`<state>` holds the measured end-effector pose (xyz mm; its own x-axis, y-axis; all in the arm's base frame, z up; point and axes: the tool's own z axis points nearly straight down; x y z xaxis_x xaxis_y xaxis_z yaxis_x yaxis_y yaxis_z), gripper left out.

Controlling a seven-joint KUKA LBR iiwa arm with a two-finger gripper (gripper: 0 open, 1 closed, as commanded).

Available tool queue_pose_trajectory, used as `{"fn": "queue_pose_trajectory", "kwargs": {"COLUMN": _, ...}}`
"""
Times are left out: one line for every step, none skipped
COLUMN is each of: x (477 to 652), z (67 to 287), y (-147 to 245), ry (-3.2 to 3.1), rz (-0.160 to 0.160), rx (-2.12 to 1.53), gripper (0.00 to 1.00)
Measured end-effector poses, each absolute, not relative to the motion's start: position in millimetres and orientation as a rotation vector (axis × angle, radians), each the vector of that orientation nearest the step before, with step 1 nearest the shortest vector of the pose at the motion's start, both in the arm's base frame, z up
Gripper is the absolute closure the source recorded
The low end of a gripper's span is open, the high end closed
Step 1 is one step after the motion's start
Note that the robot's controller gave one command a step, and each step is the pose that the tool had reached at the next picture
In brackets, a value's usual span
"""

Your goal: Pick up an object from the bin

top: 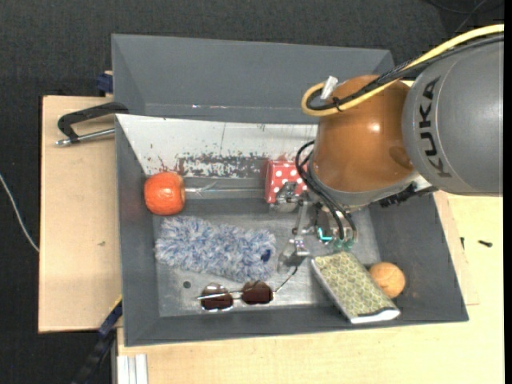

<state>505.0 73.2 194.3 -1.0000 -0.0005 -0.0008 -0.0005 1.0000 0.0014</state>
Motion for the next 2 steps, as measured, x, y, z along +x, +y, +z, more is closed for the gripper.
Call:
{"fn": "queue_pose_trajectory", "kwargs": {"x": 505.7, "z": 194.6, "y": 73.0, "ry": 3.139, "rz": 0.003, "rx": 0.0, "gripper": 0.0}}
{"fn": "queue_pose_trajectory", "kwargs": {"x": 540.6, "z": 126.4, "y": 121.4, "ry": 3.134, "rz": 0.005, "rx": -0.01, "gripper": 0.0}}
